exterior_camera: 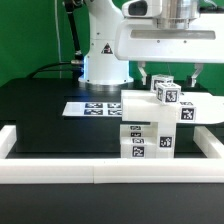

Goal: Assemble chair

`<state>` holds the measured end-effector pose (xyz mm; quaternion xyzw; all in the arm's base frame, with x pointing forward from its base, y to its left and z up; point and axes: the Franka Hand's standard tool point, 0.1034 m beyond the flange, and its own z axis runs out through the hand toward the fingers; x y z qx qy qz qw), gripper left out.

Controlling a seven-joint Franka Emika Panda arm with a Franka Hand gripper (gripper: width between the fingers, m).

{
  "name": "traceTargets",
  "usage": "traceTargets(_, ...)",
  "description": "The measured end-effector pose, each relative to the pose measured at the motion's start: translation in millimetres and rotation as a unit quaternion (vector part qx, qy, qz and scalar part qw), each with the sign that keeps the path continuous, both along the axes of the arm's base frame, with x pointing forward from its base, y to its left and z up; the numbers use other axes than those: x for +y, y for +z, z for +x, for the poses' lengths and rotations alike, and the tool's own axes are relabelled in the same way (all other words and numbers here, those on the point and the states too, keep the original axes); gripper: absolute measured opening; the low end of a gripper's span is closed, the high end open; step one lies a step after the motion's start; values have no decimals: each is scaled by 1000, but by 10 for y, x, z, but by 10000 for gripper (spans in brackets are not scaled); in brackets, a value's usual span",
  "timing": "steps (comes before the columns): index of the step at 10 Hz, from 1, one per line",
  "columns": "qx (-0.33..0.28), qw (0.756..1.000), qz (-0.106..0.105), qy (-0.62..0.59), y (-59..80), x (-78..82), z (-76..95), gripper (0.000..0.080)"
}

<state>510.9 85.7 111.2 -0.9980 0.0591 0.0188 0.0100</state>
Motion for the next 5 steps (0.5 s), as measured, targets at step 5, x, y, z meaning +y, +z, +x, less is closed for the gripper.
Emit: traceTargets(5, -5, 986, 6, 168, 1, -29, 13, 649)
